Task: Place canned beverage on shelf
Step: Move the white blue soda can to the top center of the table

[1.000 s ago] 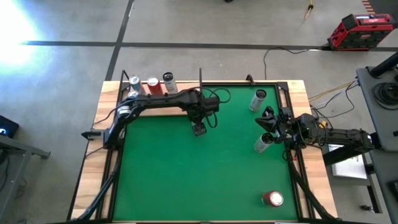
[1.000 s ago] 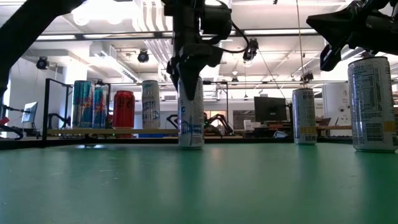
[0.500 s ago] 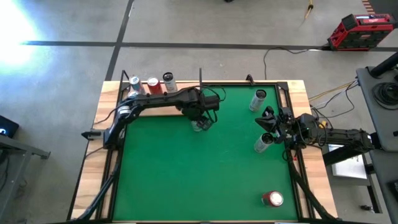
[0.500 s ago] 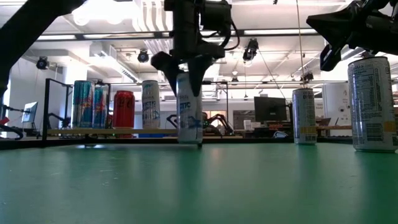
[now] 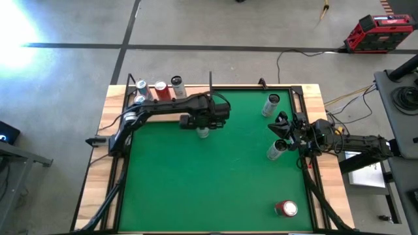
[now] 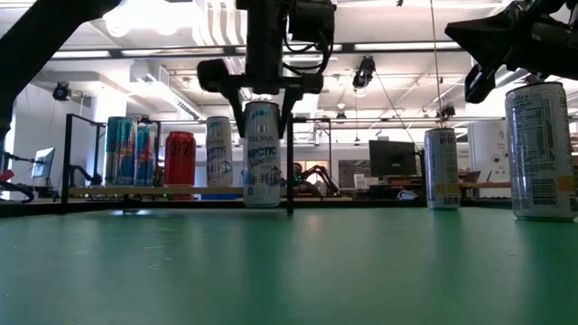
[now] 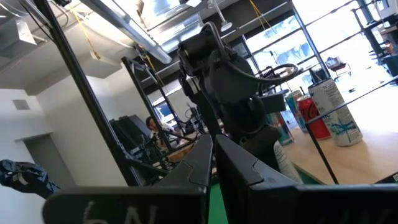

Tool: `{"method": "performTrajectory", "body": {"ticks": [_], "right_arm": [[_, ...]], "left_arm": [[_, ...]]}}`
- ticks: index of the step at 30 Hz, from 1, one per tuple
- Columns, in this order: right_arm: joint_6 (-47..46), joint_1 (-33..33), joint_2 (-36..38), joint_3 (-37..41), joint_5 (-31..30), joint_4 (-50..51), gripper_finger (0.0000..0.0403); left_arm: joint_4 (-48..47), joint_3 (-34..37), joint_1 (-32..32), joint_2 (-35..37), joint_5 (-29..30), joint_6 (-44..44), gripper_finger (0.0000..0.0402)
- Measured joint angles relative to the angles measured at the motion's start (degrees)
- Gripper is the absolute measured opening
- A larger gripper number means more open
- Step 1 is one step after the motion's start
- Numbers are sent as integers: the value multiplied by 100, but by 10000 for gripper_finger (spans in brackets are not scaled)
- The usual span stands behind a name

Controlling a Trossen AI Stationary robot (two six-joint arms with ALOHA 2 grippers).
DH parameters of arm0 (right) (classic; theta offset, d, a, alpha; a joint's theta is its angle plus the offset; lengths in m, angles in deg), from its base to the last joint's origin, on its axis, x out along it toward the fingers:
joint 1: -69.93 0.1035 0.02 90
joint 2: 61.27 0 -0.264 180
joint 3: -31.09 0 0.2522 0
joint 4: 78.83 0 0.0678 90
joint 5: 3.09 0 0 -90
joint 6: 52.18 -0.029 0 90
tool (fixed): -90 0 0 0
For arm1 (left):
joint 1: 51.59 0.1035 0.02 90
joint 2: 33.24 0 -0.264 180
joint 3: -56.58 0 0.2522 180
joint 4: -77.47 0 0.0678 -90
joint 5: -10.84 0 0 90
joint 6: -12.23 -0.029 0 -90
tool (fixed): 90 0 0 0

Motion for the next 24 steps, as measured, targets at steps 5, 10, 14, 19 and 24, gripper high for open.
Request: {"method": "performTrajectory", "body": {"ticks": [5, 10, 14, 19, 24], "right_arm": [[-1, -2, -1, -1, 1, 0, 13], [-1, -1, -1, 0, 2, 0, 13], [0, 0, -1, 0, 2, 0, 13], [0, -2, -1, 0, 2, 0, 13], [0, 0, -1, -2, 2, 0, 13]], "left_arm": [[9, 52, -2, 0, 1, -8, 260], [78, 218, -22, 0, -4, -27, 251], [191, 341, -22, 0, 1, -55, 254], [220, 366, -24, 9, -8, -268, 257], [221, 342, -24, 9, -4, -585, 274]]}}
